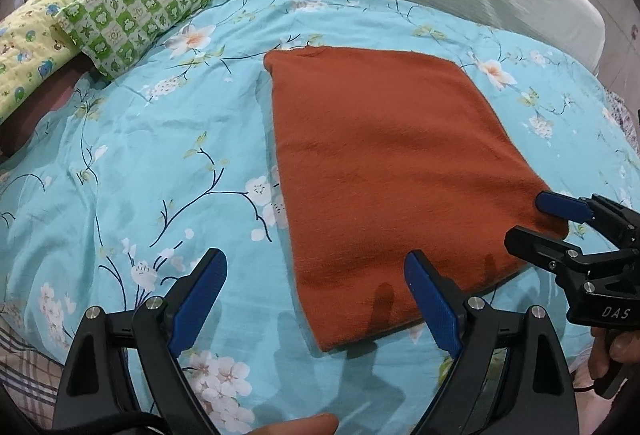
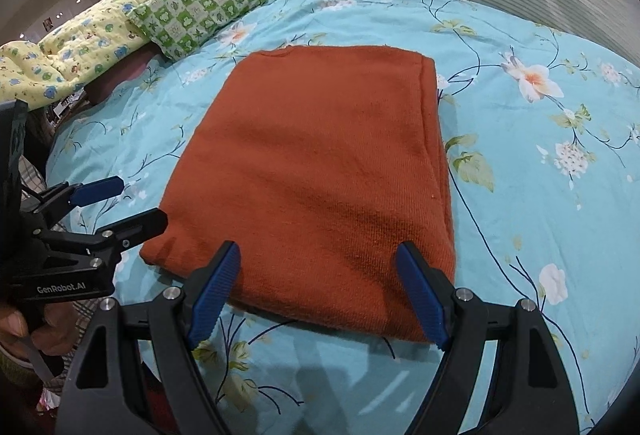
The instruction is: Fold small clothes
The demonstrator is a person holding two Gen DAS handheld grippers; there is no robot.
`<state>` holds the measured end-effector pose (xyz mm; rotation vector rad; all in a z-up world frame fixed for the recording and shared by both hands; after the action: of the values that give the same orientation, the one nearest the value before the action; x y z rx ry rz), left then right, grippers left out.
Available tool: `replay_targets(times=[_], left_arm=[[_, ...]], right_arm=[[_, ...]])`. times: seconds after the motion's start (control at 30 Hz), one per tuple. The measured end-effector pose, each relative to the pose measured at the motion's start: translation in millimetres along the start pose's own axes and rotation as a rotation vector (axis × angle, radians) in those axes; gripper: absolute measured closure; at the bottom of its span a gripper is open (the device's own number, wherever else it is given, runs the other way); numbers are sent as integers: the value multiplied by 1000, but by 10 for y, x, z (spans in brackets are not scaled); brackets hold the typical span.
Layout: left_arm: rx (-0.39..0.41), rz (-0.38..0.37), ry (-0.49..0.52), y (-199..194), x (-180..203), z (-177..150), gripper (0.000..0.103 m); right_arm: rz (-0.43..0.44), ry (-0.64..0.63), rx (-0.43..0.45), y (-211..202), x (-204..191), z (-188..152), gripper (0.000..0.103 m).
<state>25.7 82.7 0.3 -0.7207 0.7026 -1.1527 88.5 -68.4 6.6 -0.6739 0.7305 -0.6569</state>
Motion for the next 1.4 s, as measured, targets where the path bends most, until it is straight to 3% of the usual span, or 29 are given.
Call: replay_targets(times=[0.5,1.4], left_arm=[[-22,-1,9,64,-21,35,12],[-23,-3,2,40,2,40,12]], right_arm=[[-6,-17,-83,112,-27,46,22],[-1,-3,-90,144,-51,60,22]])
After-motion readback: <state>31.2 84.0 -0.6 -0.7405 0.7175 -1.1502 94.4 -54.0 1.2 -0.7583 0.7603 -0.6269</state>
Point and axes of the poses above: each gripper's, at about its wrist camera, not at the fingertips, and y roughly the way its jaws point, x to its right, z to its top, the point moved 1 cm from there along y, roughly the way its jaws point, and after that the axes turned 7 degrees about z, right-handed, at the moved point
